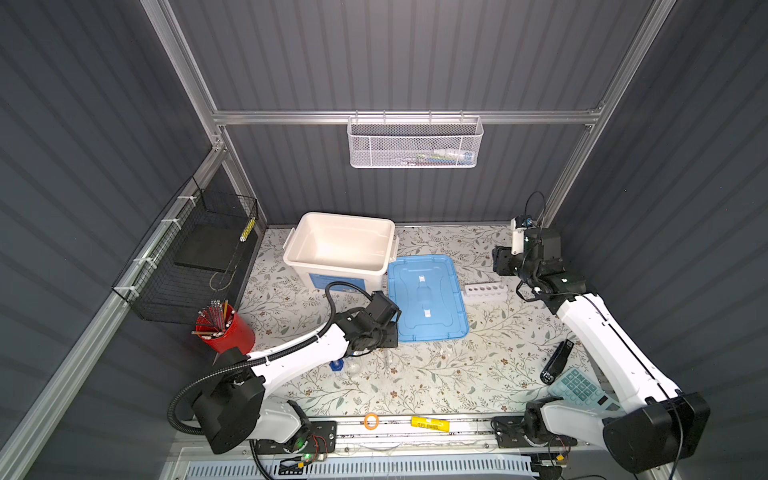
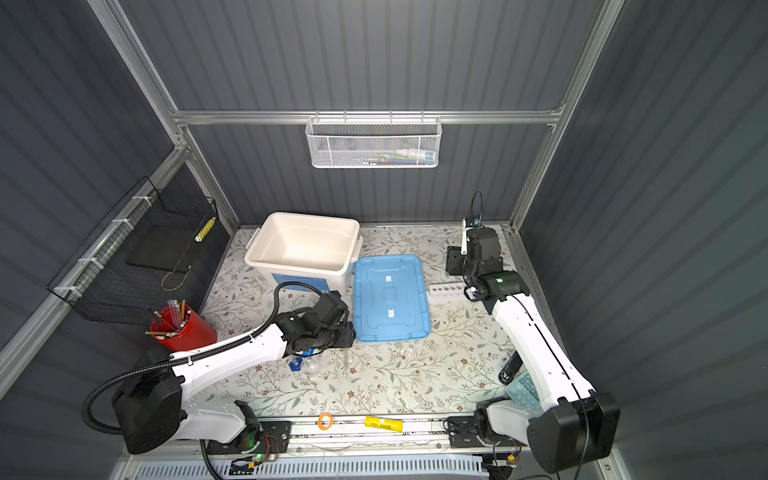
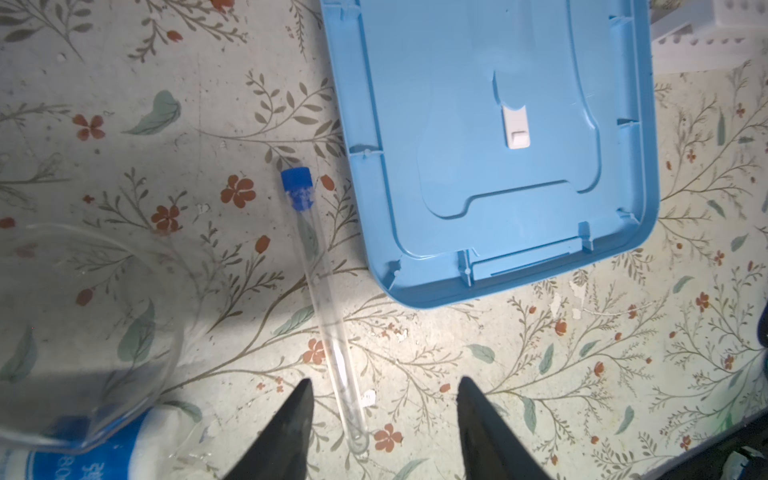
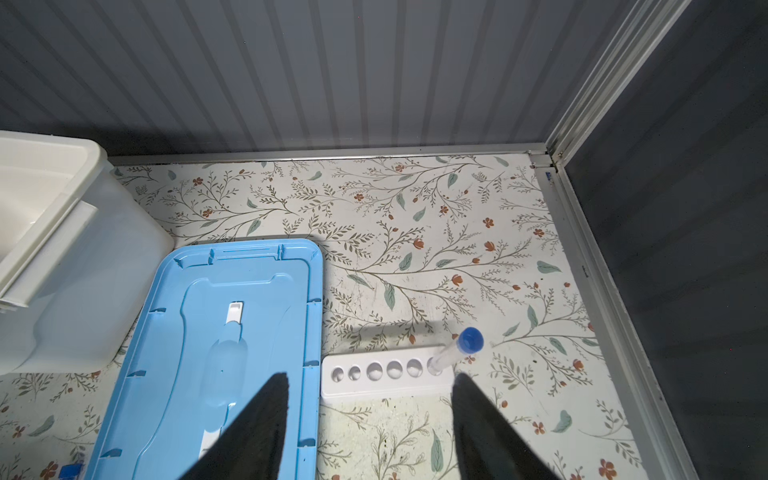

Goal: Organize the chemistry lab equipment
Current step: 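Move the left gripper over the second blue-capped tube lying on the table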

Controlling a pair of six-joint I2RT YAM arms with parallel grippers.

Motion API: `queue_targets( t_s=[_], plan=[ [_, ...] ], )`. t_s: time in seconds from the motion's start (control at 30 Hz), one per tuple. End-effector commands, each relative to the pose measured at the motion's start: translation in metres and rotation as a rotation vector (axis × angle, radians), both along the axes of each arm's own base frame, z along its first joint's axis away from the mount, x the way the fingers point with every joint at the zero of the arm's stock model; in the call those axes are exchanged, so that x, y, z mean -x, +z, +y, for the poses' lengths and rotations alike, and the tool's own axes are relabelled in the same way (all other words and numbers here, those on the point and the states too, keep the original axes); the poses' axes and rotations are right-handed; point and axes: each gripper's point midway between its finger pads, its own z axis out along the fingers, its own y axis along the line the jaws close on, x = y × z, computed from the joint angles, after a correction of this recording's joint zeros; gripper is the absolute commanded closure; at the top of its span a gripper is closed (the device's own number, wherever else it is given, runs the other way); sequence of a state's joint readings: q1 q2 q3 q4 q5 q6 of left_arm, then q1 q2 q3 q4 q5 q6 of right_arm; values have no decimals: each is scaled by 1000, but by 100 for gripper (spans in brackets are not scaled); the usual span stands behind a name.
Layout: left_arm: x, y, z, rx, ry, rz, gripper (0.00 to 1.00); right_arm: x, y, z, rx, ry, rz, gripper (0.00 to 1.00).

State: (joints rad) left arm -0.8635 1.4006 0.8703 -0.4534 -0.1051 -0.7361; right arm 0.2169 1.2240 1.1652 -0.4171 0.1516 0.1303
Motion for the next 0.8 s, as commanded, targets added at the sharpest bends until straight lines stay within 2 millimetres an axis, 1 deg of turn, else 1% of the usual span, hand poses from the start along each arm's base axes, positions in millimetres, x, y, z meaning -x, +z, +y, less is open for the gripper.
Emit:
queue_targets(
  t_s=[0.0,0.13,0.37,0.5,0.77],
  plan=[
    [5,-12,7,-63,18,50,44,-2,-8,4,-4,11,14,37],
    [6,-19,9,-76,30,67,45,-2,-11,4,-2,15,20,36],
    [5,-30,10,-88,36,78,47,-2,-12,5,-4,17,18,36],
    [4,-39,10,-80,41,94,50,-2,-10,4,1,14,13,36],
    [3,-50,13,-96,26,108,58,-1,-11,2,6,11,14,36]
  ],
)
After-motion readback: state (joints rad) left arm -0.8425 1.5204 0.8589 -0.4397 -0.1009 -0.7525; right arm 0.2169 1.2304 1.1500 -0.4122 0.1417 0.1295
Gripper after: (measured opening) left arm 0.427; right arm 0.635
